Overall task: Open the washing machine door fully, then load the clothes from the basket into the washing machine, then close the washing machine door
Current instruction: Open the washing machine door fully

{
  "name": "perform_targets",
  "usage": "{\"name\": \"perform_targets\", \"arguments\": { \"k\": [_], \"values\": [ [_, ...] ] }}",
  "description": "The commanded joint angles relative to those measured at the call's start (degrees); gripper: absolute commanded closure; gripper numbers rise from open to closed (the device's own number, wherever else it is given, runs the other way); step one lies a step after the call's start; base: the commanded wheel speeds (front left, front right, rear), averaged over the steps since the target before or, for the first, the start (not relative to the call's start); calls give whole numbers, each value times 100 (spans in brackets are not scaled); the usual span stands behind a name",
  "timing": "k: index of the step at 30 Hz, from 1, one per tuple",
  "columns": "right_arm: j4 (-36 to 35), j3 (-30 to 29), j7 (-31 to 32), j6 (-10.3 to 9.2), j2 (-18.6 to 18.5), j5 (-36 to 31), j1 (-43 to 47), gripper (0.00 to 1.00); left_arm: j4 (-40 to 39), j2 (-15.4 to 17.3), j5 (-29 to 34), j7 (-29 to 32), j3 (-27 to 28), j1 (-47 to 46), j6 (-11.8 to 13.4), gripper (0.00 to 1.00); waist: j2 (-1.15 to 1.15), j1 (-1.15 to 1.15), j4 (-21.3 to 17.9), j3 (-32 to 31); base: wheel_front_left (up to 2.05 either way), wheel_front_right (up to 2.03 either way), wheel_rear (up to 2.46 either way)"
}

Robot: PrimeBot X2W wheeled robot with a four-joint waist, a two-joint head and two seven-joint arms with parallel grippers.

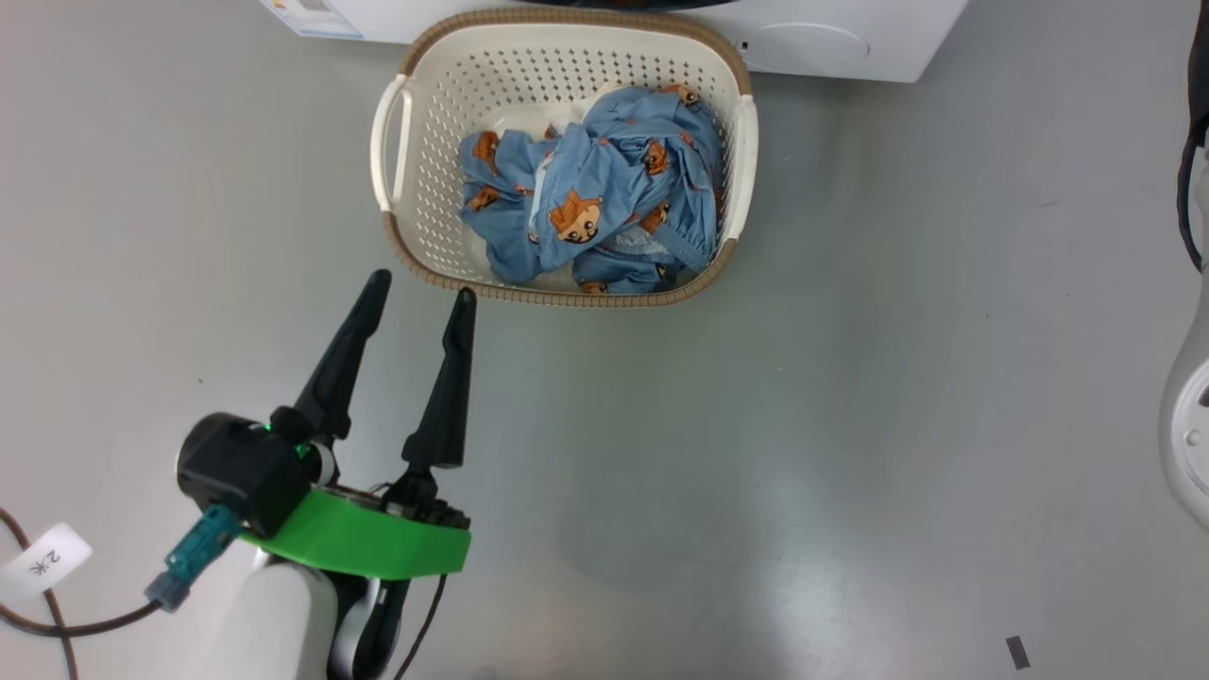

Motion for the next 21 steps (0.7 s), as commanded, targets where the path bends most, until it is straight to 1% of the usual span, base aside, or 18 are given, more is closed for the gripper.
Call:
{"name": "perform_targets", "arguments": {
  "k": [1, 8, 12, 16, 21],
  "values": [
    [-156, -13, 41, 9, 170, -97, -233, 100, -173, 100, -63, -36, 146, -78, 43, 0, 0, 0, 27, 15, 0, 0, 0],
    [-158, -203, -10, 9, 264, -364, -237, 100, -295, 99, -253, -36, 91, -74, 68, 0, 0, 0, 133, 49, 0, 0, 0],
    [-158, -254, 84, 9, 291, -492, -258, 100, -351, 99, -238, -36, 50, -77, 81, 0, 0, 0, 149, 73, 0, 0, 0],
    [-141, -289, 360, 9, 310, -527, -248, 100, -375, 99, -201, -36, 30, -108, 85, 0, 0, 0, 152, 73, 0, 0, 0],
    [-295, -264, 976, 9, 324, -295, -172, 100, -430, 99, -171, -36, 1, -125, 112, 0, 0, 0, 125, 63, 0, 0, 0]
  ]
}}
